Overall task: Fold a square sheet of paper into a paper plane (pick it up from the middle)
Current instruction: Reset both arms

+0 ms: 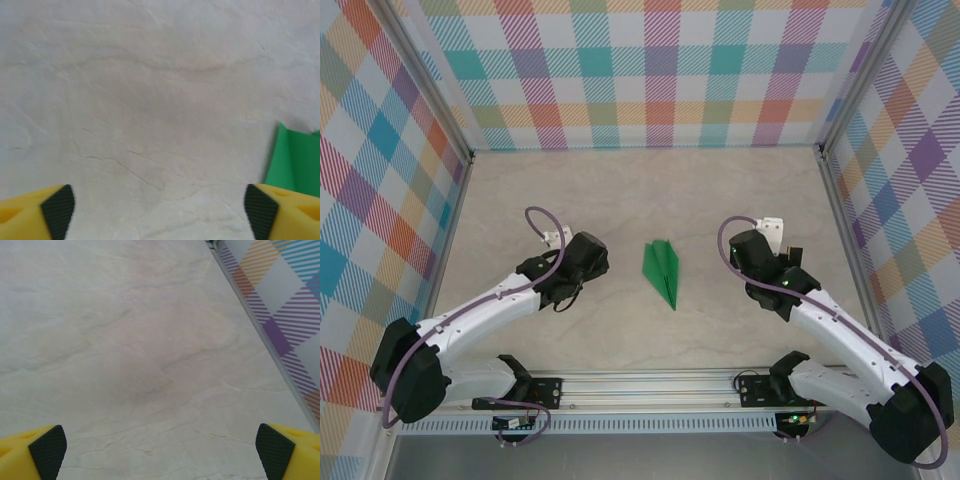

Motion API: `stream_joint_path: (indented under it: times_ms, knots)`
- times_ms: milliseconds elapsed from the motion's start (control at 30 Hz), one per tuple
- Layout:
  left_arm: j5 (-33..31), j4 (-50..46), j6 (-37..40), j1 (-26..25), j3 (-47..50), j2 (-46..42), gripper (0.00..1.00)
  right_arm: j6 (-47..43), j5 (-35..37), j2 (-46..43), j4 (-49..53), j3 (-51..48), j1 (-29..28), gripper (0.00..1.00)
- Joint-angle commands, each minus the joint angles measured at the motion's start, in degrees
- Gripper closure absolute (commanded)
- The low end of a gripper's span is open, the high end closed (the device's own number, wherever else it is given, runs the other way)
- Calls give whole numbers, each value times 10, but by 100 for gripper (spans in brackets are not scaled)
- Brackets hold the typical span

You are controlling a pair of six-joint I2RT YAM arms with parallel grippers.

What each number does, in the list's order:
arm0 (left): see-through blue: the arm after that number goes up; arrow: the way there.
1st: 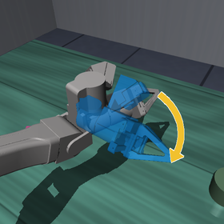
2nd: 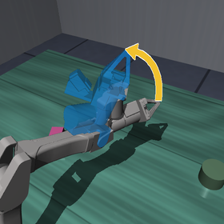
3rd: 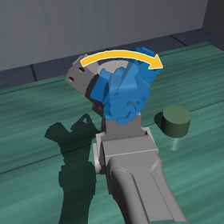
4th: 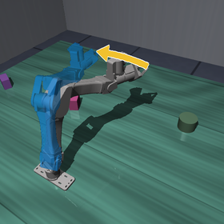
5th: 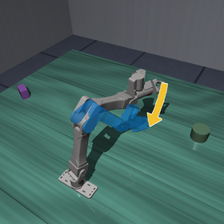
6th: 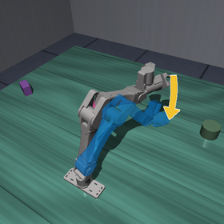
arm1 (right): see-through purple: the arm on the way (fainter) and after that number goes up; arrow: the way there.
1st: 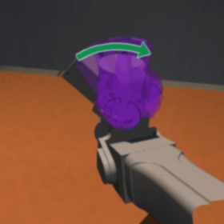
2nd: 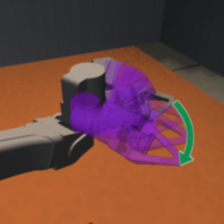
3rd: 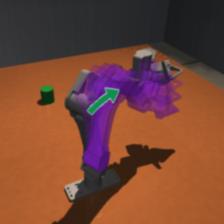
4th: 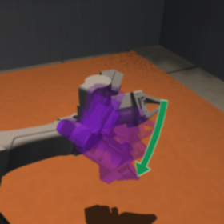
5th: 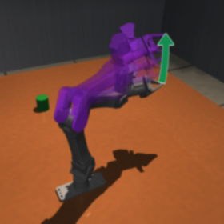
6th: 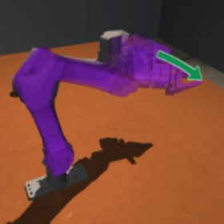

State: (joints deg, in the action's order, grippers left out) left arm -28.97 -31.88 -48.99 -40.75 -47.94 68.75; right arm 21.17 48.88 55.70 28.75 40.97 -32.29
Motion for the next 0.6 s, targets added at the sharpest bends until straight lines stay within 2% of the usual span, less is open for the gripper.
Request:
stream_joint_path:
  times_ms: [0, 133, 267, 500, 567]
  knots:
    - [-70, -36, 16, 16, 20, -29, 0, -49, 8, 6, -71, -25, 29, 0]
    - [-79, -26, 51, 53, 38, -54, 0, -62, -46, 10, -141, -68, 86, 0]
    - [-126, -26, 82, 89, 50, -83, 0, -64, -79, 45, -194, -91, 149, 0]
    - [-101, 28, 141, 171, 94, -132, 0, -112, -137, 145, -361, -125, 169, 0]
    - [-91, 32, 152, 183, 98, -137, 0, -144, -180, 174, -425, -135, 173, 0]
